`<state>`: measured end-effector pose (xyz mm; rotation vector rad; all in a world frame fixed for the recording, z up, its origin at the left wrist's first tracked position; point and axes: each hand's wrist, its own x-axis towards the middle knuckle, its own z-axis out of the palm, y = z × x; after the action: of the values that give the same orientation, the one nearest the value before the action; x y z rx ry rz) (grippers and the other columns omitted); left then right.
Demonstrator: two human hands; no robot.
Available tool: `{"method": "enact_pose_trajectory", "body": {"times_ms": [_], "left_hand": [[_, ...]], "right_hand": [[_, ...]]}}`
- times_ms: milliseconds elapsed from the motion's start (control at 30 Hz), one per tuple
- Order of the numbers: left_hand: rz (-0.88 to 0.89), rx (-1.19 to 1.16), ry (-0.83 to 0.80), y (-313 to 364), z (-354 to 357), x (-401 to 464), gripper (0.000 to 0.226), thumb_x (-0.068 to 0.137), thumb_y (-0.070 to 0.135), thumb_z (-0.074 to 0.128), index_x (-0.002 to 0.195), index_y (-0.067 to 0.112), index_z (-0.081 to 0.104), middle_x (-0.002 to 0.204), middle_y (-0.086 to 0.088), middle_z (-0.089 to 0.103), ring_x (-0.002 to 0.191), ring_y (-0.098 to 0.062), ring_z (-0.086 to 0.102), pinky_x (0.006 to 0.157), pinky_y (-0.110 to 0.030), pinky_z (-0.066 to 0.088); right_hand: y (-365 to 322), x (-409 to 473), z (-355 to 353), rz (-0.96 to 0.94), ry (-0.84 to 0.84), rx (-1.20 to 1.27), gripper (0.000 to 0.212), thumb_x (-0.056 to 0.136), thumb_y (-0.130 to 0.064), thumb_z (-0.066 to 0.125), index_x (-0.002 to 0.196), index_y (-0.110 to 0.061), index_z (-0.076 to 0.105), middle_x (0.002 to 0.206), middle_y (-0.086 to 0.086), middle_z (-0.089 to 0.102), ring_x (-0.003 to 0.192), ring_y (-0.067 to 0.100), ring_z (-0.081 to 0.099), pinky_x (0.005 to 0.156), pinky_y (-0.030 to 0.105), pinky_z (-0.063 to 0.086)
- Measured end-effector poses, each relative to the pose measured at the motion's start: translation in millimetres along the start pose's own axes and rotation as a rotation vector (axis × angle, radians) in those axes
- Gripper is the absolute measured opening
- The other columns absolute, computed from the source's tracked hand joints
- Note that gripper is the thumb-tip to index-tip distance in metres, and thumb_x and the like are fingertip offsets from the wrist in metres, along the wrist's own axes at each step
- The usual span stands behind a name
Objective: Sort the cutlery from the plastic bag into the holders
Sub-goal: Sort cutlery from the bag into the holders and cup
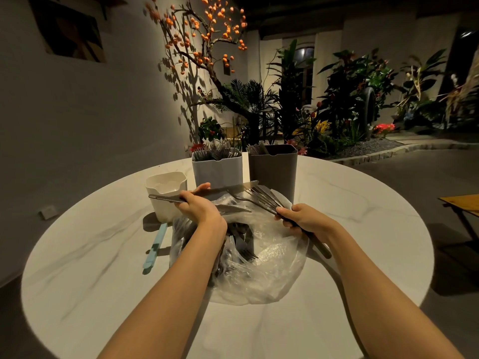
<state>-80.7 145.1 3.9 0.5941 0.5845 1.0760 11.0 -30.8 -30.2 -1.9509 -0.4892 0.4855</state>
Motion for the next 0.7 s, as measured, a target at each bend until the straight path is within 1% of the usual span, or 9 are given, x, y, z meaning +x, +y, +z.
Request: {"method": "enact_pose_trajectory", "body": {"times_ms": [100, 133, 200, 300, 400, 500, 600, 667, 700], "left_hand": [[0.040, 0.010, -0.021, -1, 0, 2, 0.013, 0.106, 0.028, 0.028, 0.117, 0.024, 0.035, 0.076, 0.000, 0.064, 0.073, -0.009, 0.062, 0.072, -0.018, 0.042], [0.046, 0.028, -0.017, -1, 1, 1, 0.013, 0.106, 0.028, 0.028, 0.116, 0.023, 0.035, 0.077, 0.000, 0.063, 0.074, -0.009, 0.060, 0.071, -0.018, 0.042], [0.040, 0.066, 0.006, -2, 4, -2, 0.018, 0.106, 0.030, 0.030, 0.116, 0.018, 0.038, 0.083, 0.001, 0.057, 0.080, -0.012, 0.055, 0.076, -0.023, 0.041], [-0.004, 0.125, 0.023, -1, 4, -6, 0.039, 0.105, 0.034, 0.030, 0.135, 0.009, 0.035, 0.114, -0.003, 0.049, 0.101, -0.016, 0.046, 0.086, -0.027, 0.038], [-0.030, 0.147, 0.044, 1, 5, -7, 0.044, 0.105, 0.033, 0.031, 0.140, 0.007, 0.030, 0.134, -0.012, 0.046, 0.111, -0.021, 0.048, 0.088, -0.027, 0.038], [-0.032, 0.137, 0.067, 1, 6, -7, 0.043, 0.105, 0.029, 0.032, 0.141, 0.007, 0.026, 0.140, -0.014, 0.044, 0.113, -0.023, 0.048, 0.087, -0.025, 0.036], [-0.028, 0.106, 0.087, 1, 6, -1, 0.043, 0.105, 0.026, 0.032, 0.143, 0.009, 0.022, 0.143, -0.014, 0.040, 0.127, -0.027, 0.045, 0.095, -0.028, 0.037], [-0.037, 0.065, 0.097, 1, 5, 5, 0.043, 0.104, 0.025, 0.031, 0.143, 0.010, 0.019, 0.142, -0.013, 0.040, 0.126, -0.027, 0.046, 0.096, -0.029, 0.039], [-0.042, 0.040, 0.099, 1, 5, 8, 0.043, 0.104, 0.024, 0.031, 0.143, 0.010, 0.019, 0.138, -0.013, 0.043, 0.121, -0.026, 0.049, 0.093, -0.029, 0.042]], "right_hand": [[-1, -2, 0, 0.001, -0.016, -0.001, 0.036, 0.098, -0.040, 0.046, 0.088, -0.010, 0.063, 0.067, 0.001, 0.051, 0.054, 0.008, 0.040, 0.052, 0.015, 0.035], [-2, -3, 0, -0.006, -0.018, -0.011, 0.037, 0.098, -0.041, 0.045, 0.084, -0.011, 0.061, 0.066, 0.000, 0.050, 0.054, 0.007, 0.039, 0.052, 0.014, 0.034], [-2, -4, 0, -0.025, -0.033, -0.028, 0.040, 0.099, -0.042, 0.042, 0.077, -0.011, 0.055, 0.063, -0.001, 0.047, 0.054, 0.008, 0.037, 0.052, 0.014, 0.034], [-2, -6, 0, -0.039, -0.075, -0.019, 0.043, 0.099, -0.043, 0.041, 0.070, -0.013, 0.050, 0.060, -0.001, 0.043, 0.053, 0.008, 0.034, 0.052, 0.015, 0.032], [-1, -5, 0, -0.048, -0.084, -0.044, 0.045, 0.099, -0.044, 0.041, 0.066, -0.014, 0.047, 0.057, -0.002, 0.042, 0.052, 0.007, 0.033, 0.052, 0.015, 0.031], [-1, -4, -1, -0.057, -0.107, -0.035, 0.045, 0.099, -0.044, 0.041, 0.065, -0.015, 0.046, 0.055, -0.003, 0.040, 0.051, 0.007, 0.031, 0.052, 0.015, 0.030], [1, -3, -2, -0.058, -0.119, -0.010, 0.045, 0.099, -0.046, 0.041, 0.067, -0.014, 0.046, 0.056, -0.003, 0.038, 0.051, 0.008, 0.030, 0.053, 0.017, 0.029], [2, -1, -3, -0.058, -0.121, -0.006, 0.046, 0.098, -0.049, 0.041, 0.066, -0.015, 0.046, 0.057, -0.002, 0.037, 0.051, 0.008, 0.029, 0.053, 0.017, 0.028], [3, -1, -3, -0.060, -0.117, -0.005, 0.047, 0.097, -0.050, 0.041, 0.066, -0.015, 0.045, 0.058, -0.001, 0.036, 0.051, 0.008, 0.028, 0.053, 0.018, 0.028]]}}
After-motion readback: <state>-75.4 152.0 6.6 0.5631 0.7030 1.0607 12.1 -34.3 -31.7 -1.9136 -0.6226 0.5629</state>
